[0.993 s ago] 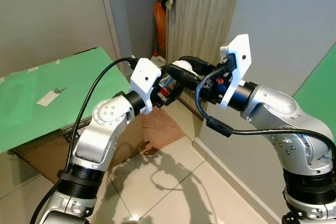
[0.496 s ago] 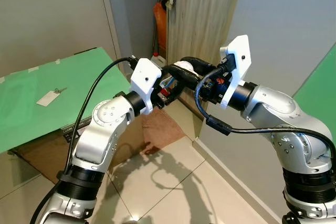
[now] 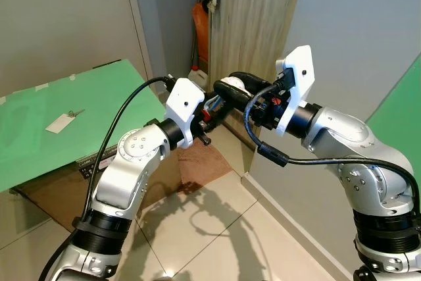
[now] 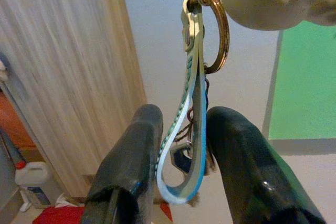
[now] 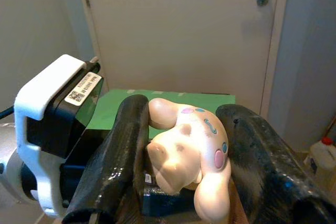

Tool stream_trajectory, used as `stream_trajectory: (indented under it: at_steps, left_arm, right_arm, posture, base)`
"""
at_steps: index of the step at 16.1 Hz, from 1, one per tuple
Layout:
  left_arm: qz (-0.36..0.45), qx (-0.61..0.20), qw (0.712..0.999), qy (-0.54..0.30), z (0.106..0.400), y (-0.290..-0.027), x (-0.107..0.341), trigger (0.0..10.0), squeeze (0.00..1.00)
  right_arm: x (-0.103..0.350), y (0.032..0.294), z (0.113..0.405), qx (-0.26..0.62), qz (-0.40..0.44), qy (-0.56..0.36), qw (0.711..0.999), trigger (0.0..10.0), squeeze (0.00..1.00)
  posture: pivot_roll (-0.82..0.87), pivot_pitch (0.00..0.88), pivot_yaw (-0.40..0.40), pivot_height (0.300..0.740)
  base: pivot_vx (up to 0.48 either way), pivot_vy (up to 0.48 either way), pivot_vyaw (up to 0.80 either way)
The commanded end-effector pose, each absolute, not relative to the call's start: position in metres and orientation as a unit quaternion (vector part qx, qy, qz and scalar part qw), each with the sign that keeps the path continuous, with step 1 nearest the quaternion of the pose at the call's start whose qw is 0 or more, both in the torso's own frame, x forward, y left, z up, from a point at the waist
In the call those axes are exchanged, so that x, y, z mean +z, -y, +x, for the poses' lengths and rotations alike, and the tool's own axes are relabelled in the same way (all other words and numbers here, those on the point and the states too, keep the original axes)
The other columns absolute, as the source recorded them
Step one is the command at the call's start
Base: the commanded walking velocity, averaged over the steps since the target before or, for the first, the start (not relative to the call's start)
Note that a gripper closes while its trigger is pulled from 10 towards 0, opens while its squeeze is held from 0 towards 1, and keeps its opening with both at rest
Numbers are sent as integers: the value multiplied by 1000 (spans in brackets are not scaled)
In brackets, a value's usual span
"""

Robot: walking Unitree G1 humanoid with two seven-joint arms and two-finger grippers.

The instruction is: Hang keys on a hook

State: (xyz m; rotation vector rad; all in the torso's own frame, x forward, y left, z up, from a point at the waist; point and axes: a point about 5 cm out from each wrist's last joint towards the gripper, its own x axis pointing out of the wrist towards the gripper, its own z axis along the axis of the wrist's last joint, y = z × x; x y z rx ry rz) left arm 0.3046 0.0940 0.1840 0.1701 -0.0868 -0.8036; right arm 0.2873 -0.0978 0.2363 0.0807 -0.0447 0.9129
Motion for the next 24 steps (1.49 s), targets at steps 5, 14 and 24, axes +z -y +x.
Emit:
stream_trajectory:
  at_steps: [5,14,24]
  left_arm:
    - [81,-395,913,53,303,-93,188,0,0]
    - [67,-371,924,63,305,-96,192,0,0]
    - [68,-375,922,63,304,-96,192,0,0]
  right_arm:
    - [241,101,294,424,37,33,904,10000,0]
    - [234,100,298,404,42,24,914,10000,0]
    - [228,104,307,364,39,21,930,10000,1000]
  posture:
    - [33,0,7,740]
    - [40,0,0,740]
    - [44,0,2,740]
  base:
    - [0,0,0]
    - [0,0,0]
    - [0,0,0]
